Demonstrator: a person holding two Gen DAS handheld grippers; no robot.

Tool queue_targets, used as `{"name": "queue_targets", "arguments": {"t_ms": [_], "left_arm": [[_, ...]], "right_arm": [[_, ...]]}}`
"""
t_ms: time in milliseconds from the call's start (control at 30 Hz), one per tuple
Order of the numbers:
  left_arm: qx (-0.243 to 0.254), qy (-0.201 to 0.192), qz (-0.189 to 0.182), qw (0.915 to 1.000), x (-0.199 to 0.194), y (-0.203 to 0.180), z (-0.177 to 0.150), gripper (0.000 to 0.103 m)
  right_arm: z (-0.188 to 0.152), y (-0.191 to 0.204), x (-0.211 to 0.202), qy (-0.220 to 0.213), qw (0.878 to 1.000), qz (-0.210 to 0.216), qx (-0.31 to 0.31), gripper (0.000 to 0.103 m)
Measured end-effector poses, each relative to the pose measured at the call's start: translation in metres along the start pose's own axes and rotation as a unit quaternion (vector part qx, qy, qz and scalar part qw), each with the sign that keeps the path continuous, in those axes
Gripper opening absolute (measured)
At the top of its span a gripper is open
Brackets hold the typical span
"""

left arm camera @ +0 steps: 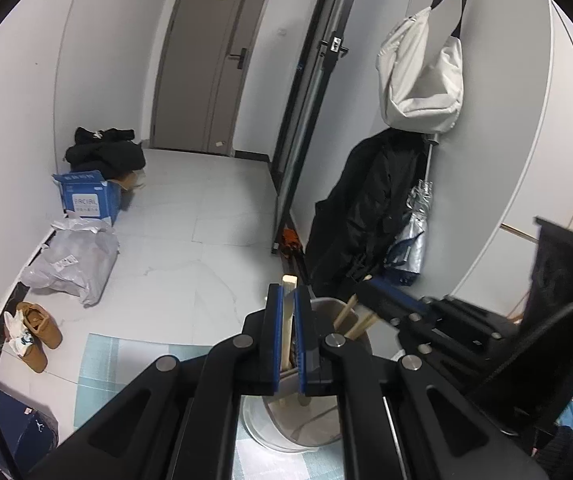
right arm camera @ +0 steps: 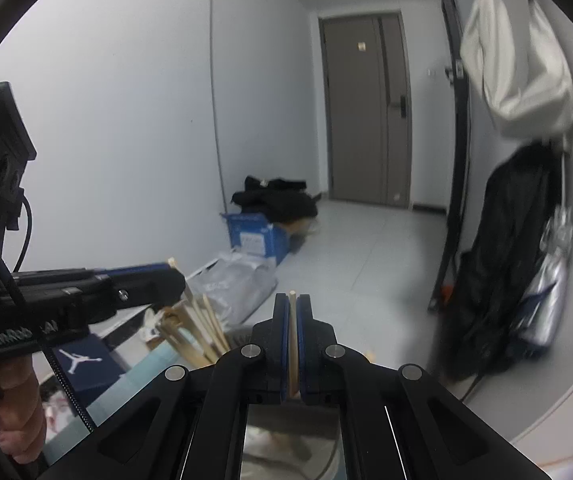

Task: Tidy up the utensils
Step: 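Lower the chopstick into the holder and open the left tool while the right tool releases its chopstick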

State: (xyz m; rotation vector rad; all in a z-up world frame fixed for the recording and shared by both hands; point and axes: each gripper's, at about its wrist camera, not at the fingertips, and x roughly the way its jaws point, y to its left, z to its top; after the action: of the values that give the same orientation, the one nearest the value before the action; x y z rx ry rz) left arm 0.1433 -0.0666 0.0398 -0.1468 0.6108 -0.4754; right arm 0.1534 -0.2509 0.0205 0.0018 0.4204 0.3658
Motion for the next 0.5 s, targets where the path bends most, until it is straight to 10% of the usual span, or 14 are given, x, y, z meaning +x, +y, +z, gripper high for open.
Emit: {"name": "queue_targets", "arguments": {"t_ms": [400, 500], "left_arm": [[-0.036, 0.032, -0.008, 0.9988, -0.007, 0.011, 0.005, 0.006], [-0.043, 0.026, 0.002, 0.9987, -0.016, 0.011, 0.007, 0.017]], "right_arm": [[-0.006, -0.012, -0.008, 0.027, 0.999, 0.023, 0.039, 0.009], [-0.007, -0.019, -0.022, 0.023, 0.998, 0.024, 0.057, 0.031]]}}
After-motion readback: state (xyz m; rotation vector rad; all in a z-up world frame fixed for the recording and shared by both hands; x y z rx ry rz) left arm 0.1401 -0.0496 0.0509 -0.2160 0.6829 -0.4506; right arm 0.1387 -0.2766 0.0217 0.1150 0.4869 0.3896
